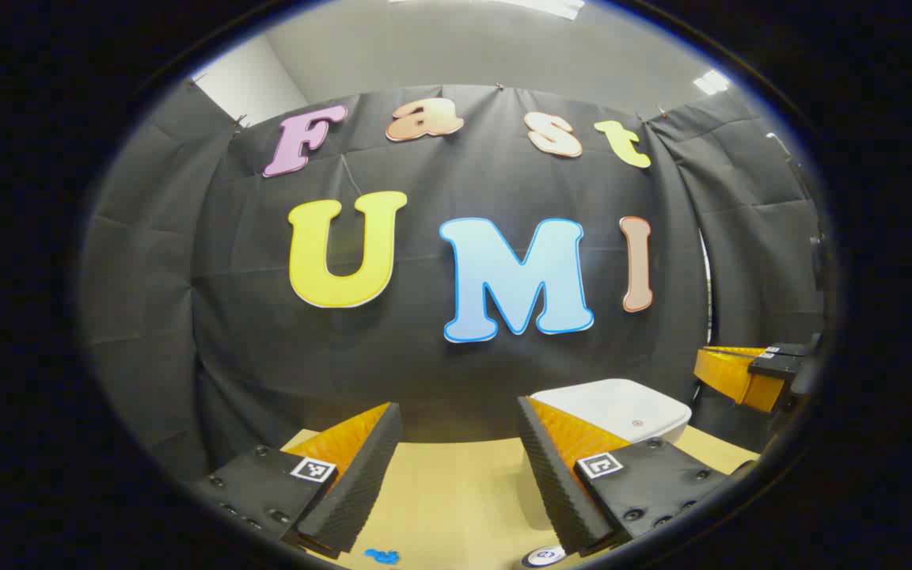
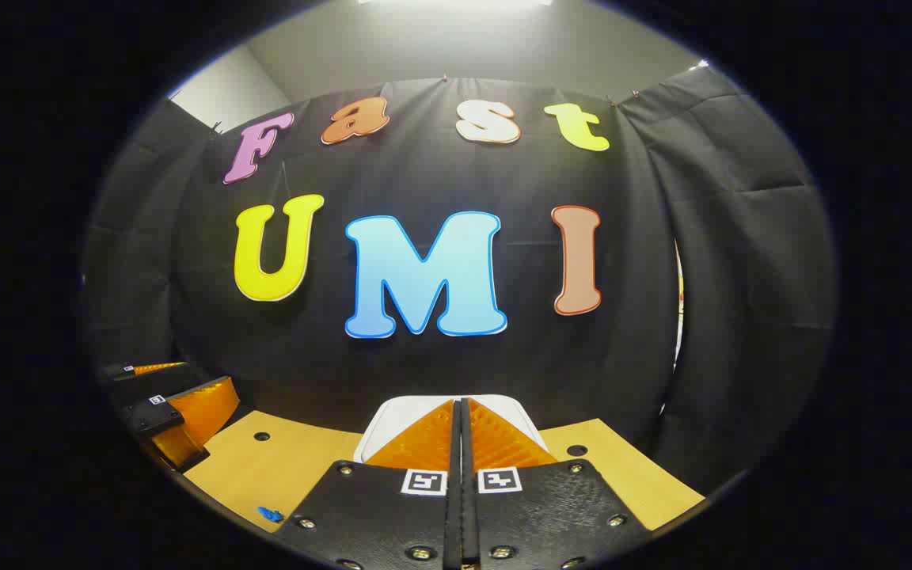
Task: Press the lid of the desktop garbage bin to open it, pick up the crumpled paper on the desktop and throw it into the bin, then pick up the pop can on the desktop and drop it into the bin, and finally close the garbage bin lid.
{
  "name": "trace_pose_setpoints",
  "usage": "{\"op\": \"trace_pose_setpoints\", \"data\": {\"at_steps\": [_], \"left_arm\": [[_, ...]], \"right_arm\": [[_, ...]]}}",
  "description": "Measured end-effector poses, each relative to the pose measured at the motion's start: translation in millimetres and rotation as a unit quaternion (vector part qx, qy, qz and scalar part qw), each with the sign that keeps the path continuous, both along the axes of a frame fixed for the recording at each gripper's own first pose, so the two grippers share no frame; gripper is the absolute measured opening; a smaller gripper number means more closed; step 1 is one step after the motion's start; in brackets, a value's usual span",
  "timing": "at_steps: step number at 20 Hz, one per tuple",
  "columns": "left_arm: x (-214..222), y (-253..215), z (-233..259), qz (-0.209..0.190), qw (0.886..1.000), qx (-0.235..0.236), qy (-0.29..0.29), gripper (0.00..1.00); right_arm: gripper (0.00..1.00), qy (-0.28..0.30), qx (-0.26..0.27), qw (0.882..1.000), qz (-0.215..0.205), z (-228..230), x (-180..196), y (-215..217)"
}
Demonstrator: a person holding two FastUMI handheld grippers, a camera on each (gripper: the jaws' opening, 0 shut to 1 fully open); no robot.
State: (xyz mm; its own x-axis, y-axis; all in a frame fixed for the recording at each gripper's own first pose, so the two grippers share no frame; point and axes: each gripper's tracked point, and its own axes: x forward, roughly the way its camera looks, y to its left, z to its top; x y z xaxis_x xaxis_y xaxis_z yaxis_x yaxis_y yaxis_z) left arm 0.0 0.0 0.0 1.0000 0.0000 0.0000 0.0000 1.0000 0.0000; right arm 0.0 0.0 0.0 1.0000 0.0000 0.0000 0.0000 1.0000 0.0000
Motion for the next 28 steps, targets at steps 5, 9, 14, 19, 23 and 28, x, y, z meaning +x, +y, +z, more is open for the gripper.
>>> {"op": "trace_pose_setpoints", "data": {"at_steps": [5, 9, 14, 19, 23, 28], "left_arm": [[5, -4, -7, -0.002, 1.000, -0.006, 0.009, 0.94], [6, -3, -12, -0.001, 1.000, -0.008, 0.016, 0.95], [9, 0, -17, 0.002, 1.000, -0.007, 0.024, 0.95], [10, 3, -18, 0.008, 1.000, -0.002, 0.026, 0.94], [13, 7, -21, 0.014, 1.000, 0.001, 0.027, 0.94], [20, 8, -25, 0.018, 0.999, 0.004, 0.031, 0.95]], "right_arm": [[0.00, 0.010, -0.014, 1.000, 0.005, -5, 10, 1], [0.00, 0.006, -0.021, 1.000, 0.008, -2, 13, 3], [0.00, 0.011, -0.019, 1.000, 0.006, -6, 19, 1], [0.00, 0.033, -0.021, 0.999, 0.008, -24, 33, -2], [0.00, 0.055, -0.015, 0.998, 0.007, -43, 45, -5], [0.00, 0.072, -0.013, 0.997, 0.010, -60, 53, -4]]}}
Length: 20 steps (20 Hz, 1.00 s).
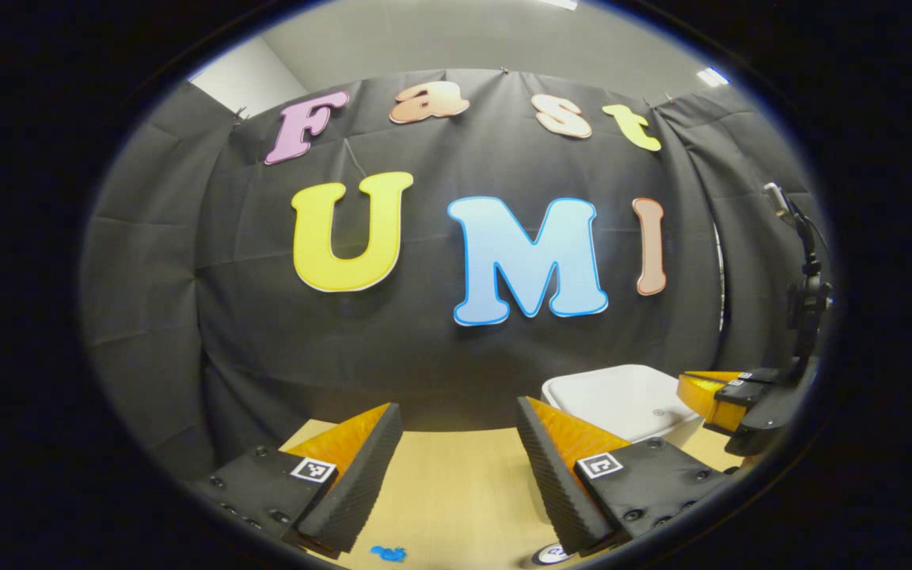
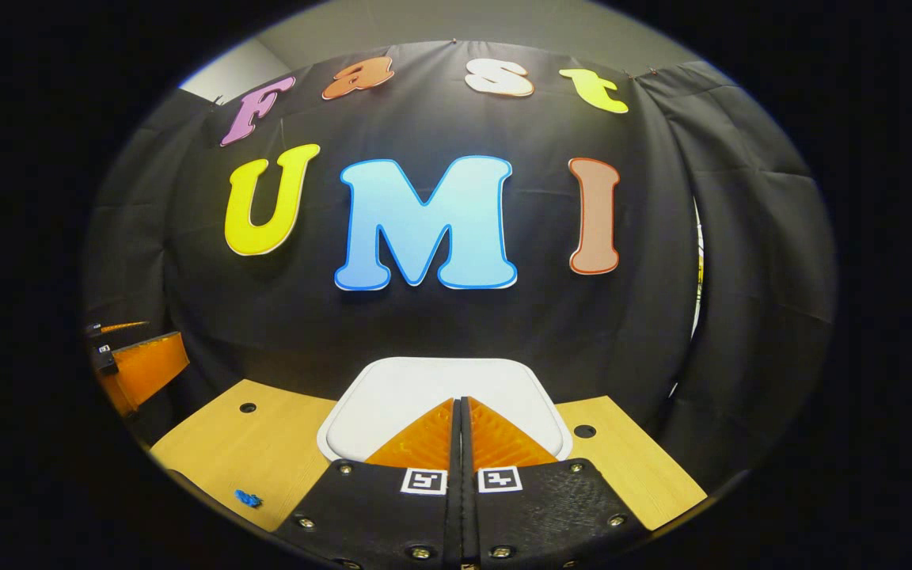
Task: Press the lid of the desktop garbage bin to open it, pick up the crumpled paper on the desktop and throw it into the bin, then pick up the pop can on the desktop and drop it into the bin, and finally close the garbage bin lid.
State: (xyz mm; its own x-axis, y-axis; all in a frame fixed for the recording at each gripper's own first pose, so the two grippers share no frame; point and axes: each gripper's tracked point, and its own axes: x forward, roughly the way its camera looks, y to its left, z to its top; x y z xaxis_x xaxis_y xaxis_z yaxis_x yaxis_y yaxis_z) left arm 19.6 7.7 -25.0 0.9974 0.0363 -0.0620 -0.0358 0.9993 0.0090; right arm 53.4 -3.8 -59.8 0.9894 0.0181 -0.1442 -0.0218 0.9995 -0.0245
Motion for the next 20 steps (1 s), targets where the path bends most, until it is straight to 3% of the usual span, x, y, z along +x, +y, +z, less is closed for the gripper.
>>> {"op": "trace_pose_setpoints", "data": {"at_steps": [11, 17, 20], "left_arm": [[9, 7, -10, 0.009, 1.000, -0.001, 0.014, 0.95], [9, 2, -11, 0.004, 1.000, -0.003, 0.016, 0.95], [9, 1, -10, 0.004, 1.000, -0.005, 0.016, 0.96]], "right_arm": [[0.00, 0.029, 0.011, 0.999, 0.010, -26, 8, 7], [0.01, 0.034, -0.010, 0.999, 0.015, -33, 8, 8], [0.01, 0.034, 0.015, 0.999, 0.019, -36, 8, 7]]}}
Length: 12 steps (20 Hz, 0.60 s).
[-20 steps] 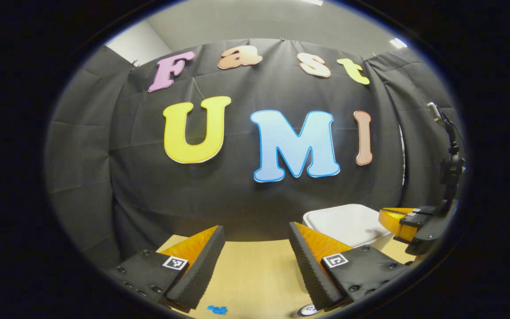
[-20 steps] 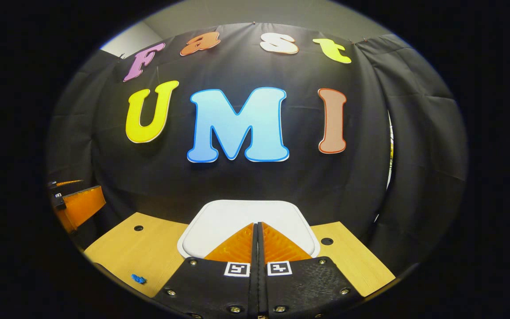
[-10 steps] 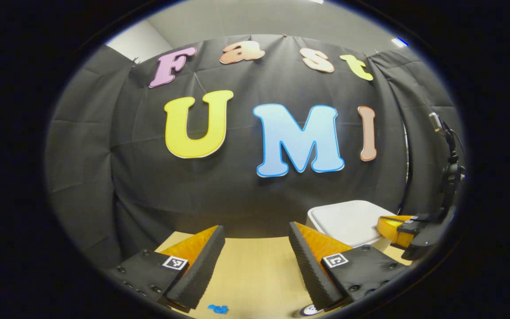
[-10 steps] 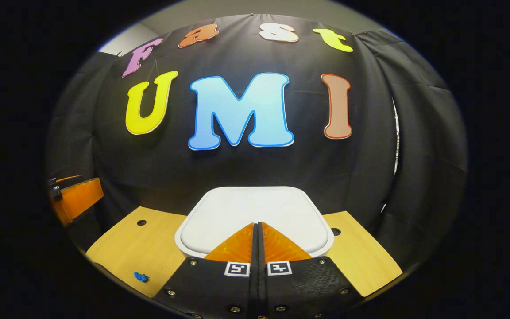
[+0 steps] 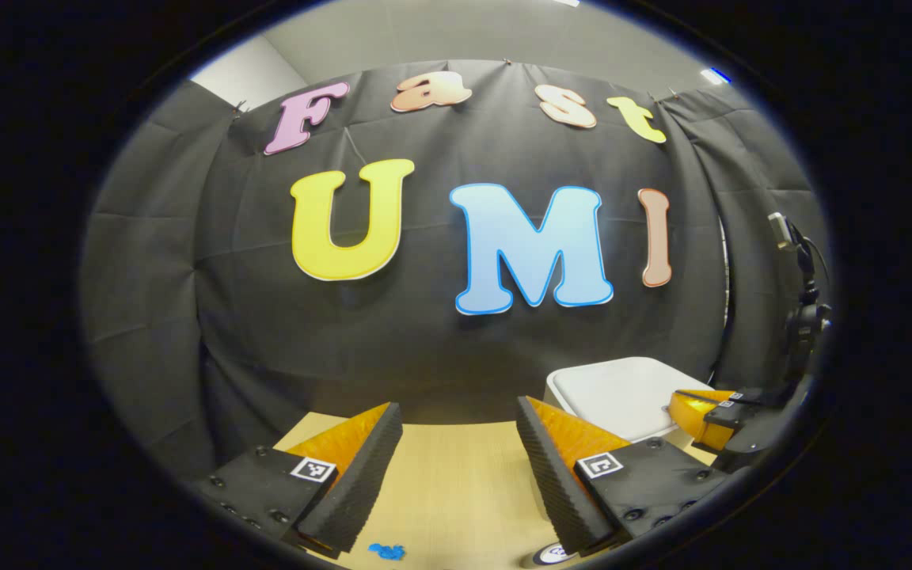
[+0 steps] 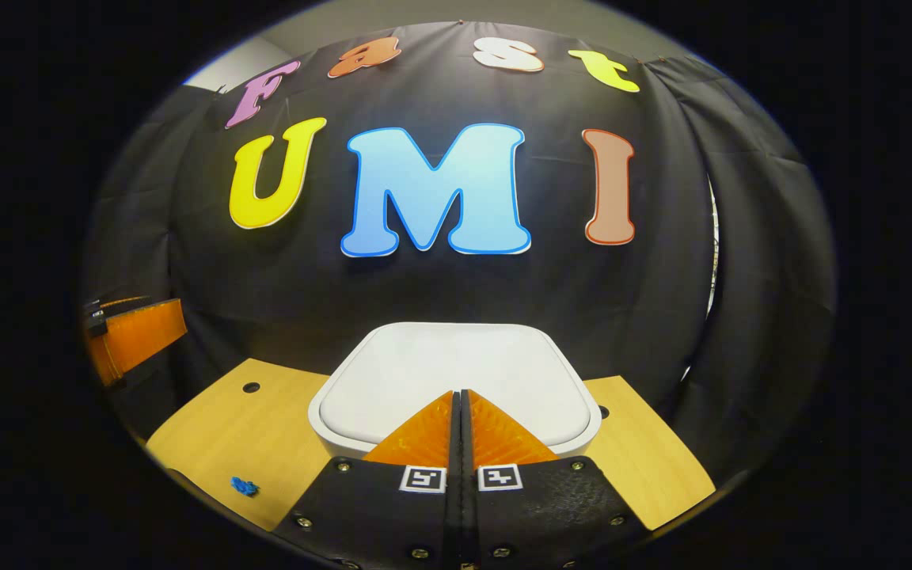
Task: Press the lid of the desktop garbage bin to open it, pick up the crumpled paper on the desktop and throw it into the bin, then pick up the pop can on the desktop and drop it into the bin, and finally close the garbage bin lid.
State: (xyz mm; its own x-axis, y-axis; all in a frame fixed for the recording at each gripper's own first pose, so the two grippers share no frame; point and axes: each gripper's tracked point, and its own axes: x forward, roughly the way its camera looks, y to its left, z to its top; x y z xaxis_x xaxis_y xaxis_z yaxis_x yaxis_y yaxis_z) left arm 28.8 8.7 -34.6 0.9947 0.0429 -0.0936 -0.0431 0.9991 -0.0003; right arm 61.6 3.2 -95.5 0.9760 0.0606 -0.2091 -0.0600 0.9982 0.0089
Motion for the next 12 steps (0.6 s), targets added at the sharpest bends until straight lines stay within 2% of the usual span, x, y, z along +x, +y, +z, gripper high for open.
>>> {"op": "trace_pose_setpoints", "data": {"at_steps": [6, 12], "left_arm": [[-2, 1, 2, 0.000, 1.000, 0.002, -0.003, 0.95], [0, -7, 6, -0.010, 1.000, 0.006, -0.006, 0.95]], "right_arm": [[0.00, -0.001, 0.035, 0.999, 0.004, 15, 1, -1], [0.00, -0.049, 0.042, 0.998, 0.003, 58, 1, 2]]}}
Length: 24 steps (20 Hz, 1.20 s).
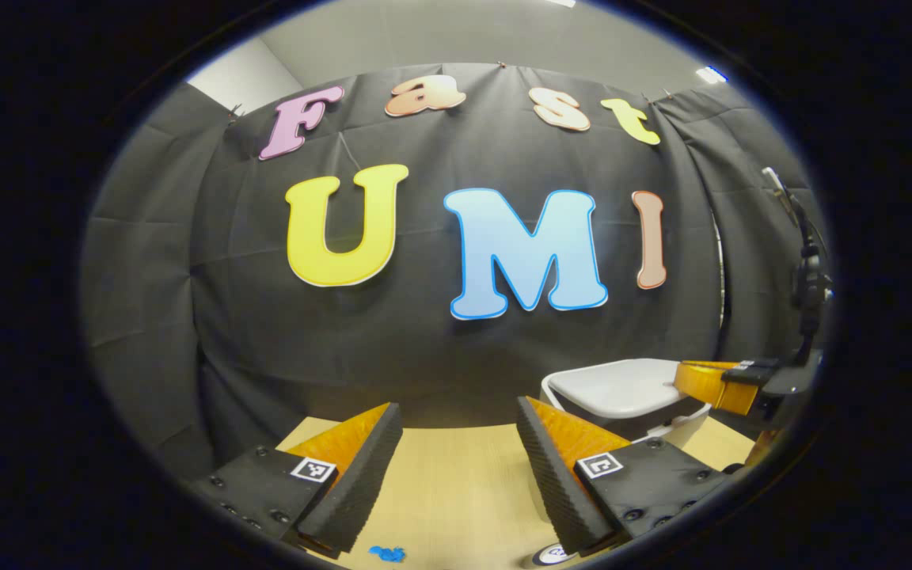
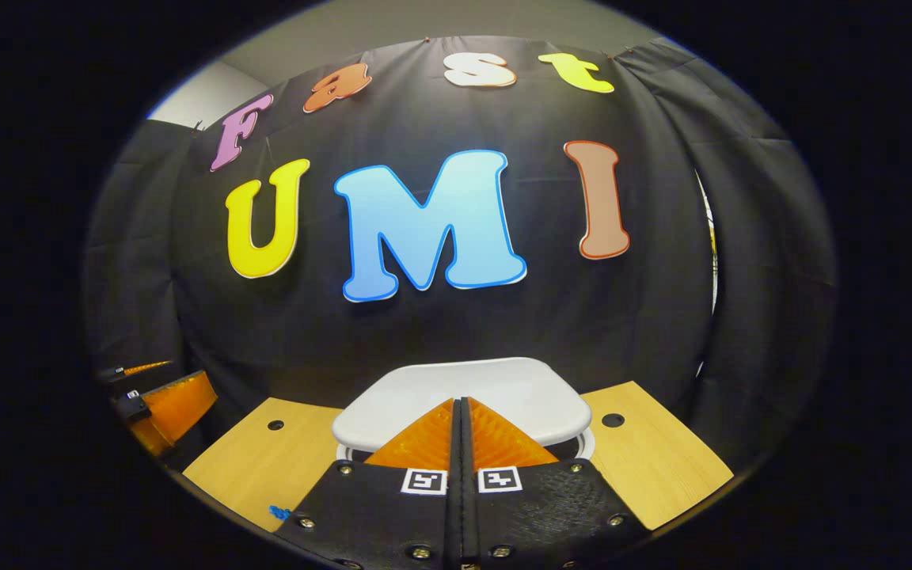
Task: Press the lid of the desktop garbage bin to open it, pick up the crumpled paper on the desktop and throw it into the bin, then pick up the pop can on the desktop and drop it into the bin, and finally close the garbage bin lid.
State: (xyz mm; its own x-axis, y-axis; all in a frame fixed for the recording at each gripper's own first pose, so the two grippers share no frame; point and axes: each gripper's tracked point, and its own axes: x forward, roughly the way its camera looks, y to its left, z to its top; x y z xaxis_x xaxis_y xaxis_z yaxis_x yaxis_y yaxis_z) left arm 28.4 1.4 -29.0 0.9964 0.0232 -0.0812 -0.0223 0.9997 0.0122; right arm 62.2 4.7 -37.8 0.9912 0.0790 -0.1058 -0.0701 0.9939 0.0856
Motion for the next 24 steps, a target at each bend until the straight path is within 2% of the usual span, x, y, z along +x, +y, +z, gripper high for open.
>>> {"op": "trace_pose_setpoints", "data": {"at_steps": [13, 24], "left_arm": [[-7, 4, 1, 0.004, 1.000, 0.000, -0.001, 0.96], [-14, 14, 0, 0.015, 1.000, -0.007, 0.001, 0.96]], "right_arm": [[0.00, -0.041, 0.004, 0.999, -0.002, 32, -7, 4], [0.00, -0.041, 0.004, 0.999, 0.001, 34, -14, 5]]}}
